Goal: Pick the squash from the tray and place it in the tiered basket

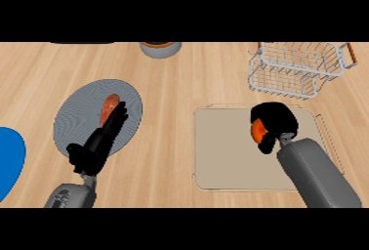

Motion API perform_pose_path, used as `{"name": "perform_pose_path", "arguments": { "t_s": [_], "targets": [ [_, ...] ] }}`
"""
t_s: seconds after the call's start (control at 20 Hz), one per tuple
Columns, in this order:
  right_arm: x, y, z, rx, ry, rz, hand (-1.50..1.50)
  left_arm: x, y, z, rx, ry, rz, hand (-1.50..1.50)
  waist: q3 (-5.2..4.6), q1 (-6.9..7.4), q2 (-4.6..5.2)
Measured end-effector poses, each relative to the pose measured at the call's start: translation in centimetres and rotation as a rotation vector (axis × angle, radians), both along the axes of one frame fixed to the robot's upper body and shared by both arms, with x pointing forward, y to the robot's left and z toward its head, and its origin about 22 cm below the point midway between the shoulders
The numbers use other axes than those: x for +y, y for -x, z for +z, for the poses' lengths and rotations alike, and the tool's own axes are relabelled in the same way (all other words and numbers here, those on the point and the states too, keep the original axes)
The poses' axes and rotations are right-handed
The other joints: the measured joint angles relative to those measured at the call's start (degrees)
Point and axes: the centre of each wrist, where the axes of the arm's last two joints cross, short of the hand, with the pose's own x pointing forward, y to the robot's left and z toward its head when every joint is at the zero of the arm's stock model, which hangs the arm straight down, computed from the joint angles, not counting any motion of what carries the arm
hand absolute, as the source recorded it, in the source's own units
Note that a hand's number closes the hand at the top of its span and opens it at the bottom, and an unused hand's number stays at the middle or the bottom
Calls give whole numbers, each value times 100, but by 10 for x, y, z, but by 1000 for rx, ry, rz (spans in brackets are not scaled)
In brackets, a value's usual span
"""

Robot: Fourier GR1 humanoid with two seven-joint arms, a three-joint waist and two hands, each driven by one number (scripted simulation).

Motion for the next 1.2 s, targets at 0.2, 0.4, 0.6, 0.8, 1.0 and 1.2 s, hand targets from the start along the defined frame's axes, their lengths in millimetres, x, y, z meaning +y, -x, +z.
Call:
{"name": "perform_pose_path", "arguments": {
  "t_s": [0.2,0.4,0.6,0.8,1.0,1.2],
  "targets": [
    [5,-2,-3,-28,-7,16,150,2,1,5,1,0,-4,0,-4,-5,-6],
    [8,5,1,-65,-16,28,150,4,4,8,7,3,2,0,0,-17,-7],
    [-86,5,18,-116,-22,-79,150,6,3,8,2,3,23,0,12,-118,6],
    [-200,24,51,-175,-36,-242,150,9,5,8,-8,3,35,0,35,-208,38],
    [-272,45,82,-282,-215,-334,150,12,7,9,-7,7,29,0,40,-149,42],
    [-310,56,114,-410,-440,-327,150,6,1,9,-7,8,19,0,32,-110,36]
  ]
}}
